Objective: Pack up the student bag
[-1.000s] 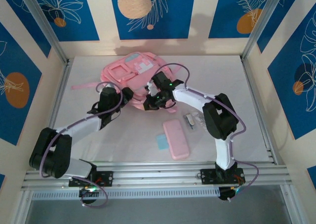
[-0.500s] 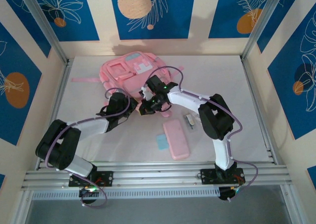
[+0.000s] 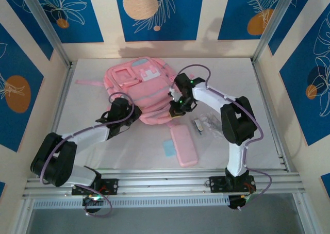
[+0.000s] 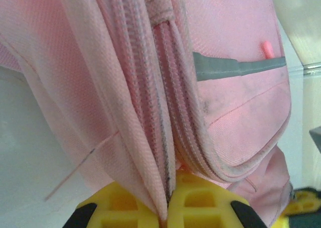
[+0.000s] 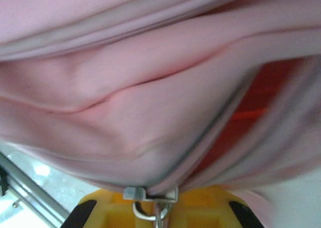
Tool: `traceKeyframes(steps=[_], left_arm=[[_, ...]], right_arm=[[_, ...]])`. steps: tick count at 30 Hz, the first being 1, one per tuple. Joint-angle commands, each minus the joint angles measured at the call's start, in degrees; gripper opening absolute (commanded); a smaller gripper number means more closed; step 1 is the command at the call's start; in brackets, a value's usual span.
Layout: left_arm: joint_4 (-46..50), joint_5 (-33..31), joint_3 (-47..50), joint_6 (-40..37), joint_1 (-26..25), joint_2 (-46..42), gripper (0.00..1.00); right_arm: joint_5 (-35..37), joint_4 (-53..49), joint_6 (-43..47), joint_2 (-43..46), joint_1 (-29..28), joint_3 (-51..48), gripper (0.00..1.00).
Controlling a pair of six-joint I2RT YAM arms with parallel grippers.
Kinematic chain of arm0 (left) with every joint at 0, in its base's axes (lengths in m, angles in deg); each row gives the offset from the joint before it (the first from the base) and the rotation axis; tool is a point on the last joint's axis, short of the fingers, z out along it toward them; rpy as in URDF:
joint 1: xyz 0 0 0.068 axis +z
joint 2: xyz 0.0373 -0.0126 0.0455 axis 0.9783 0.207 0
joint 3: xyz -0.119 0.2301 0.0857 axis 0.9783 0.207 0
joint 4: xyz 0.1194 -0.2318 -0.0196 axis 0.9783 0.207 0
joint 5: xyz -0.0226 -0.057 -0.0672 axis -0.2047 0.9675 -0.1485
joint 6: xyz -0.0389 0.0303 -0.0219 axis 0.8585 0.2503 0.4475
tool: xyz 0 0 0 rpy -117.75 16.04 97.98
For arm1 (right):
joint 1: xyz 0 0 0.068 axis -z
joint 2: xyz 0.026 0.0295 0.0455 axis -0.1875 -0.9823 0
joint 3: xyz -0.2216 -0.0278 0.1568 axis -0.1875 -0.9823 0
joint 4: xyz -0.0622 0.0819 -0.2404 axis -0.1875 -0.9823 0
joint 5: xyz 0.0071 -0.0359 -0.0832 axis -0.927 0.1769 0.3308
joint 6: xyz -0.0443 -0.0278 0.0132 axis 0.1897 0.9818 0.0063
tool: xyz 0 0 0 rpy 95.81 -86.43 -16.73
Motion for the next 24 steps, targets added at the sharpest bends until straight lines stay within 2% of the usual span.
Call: traceKeyframes(steps=[1,4,6,10,16,19,23,24], left_arm=[[7.10,-2.68,1.88,-6.65,3.68,-3.52,0.00],[7.73,-3.98,1.80,-8.53,6.26,-4.19,0.00],[6.43,-4.23,1.35,-9.13,7.50,-3.67,0.00],[4.06,-6.26,-1.95,-11.21,9.31,0.14,0.00],[1.61,-3.22,-12.44,-14.02,12.70,10.51,0.00],[3.70,-0.76,-19.13,-16.26,13.08,14.87,0.00],[6.48,0.61,-23.96,-16.91,13.57,17.35,0.00],[7.17,0.80,-24.19,-16.90,13.75,17.13,0.17]], right_arm=[[10.95,-2.79,0.70,1.14,5.20,2.10,0.00],[12.06,-2.54,1.16,0.82,6.21,2.53,0.00],[10.07,-2.15,1.89,1.20,5.40,1.63,0.00],[1.35,-0.27,3.46,2.82,1.55,-2.25,0.00],[-11.61,5.15,-0.78,3.97,-6.58,-5.92,0.00],[-16.06,10.66,-3.97,2.73,-10.85,-4.53,0.00],[-17.61,14.39,-7.08,-3.58,-14.61,3.46,0.00],[-17.52,14.66,-7.59,-5.34,-15.09,5.57,0.00]])
